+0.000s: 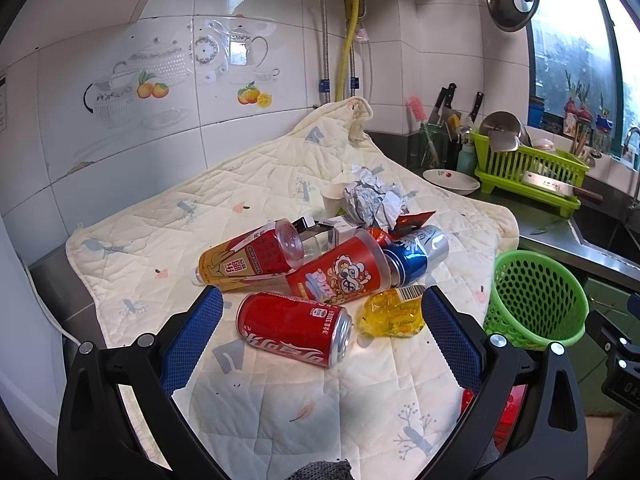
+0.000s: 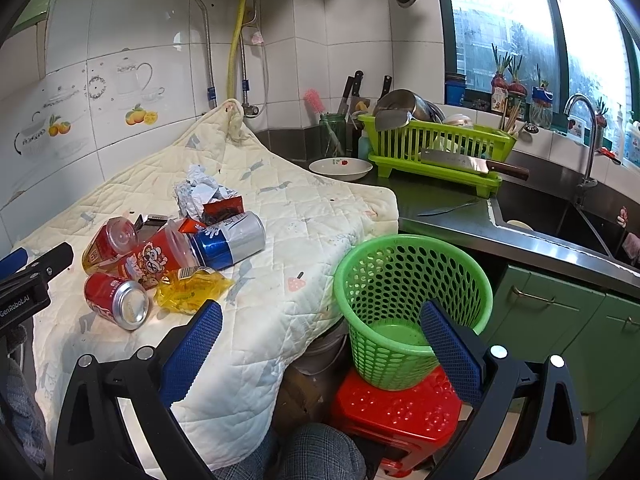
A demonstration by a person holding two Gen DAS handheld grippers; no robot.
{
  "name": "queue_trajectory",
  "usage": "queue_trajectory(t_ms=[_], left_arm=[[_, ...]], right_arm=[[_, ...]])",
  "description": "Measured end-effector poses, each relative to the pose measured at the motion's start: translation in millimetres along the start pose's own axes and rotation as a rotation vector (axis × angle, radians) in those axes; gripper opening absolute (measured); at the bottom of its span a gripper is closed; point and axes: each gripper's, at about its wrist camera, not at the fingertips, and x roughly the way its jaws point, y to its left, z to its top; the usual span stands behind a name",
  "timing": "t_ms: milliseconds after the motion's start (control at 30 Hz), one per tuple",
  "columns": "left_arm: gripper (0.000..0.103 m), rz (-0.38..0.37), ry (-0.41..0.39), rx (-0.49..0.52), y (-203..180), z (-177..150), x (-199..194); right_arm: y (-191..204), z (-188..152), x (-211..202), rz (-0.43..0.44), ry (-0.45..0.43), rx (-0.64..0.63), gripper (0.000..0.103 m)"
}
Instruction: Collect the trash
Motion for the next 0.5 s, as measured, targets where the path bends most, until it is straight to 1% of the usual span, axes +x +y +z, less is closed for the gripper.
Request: queue_trajectory(t_ms=[500], left_arm=[[0.098, 0.001, 0.001, 0.001, -0.8, 0.7, 1.8]], right_arm=[[-1.1, -1.4, 2.7, 0.003, 0.006, 0.005, 0.096]])
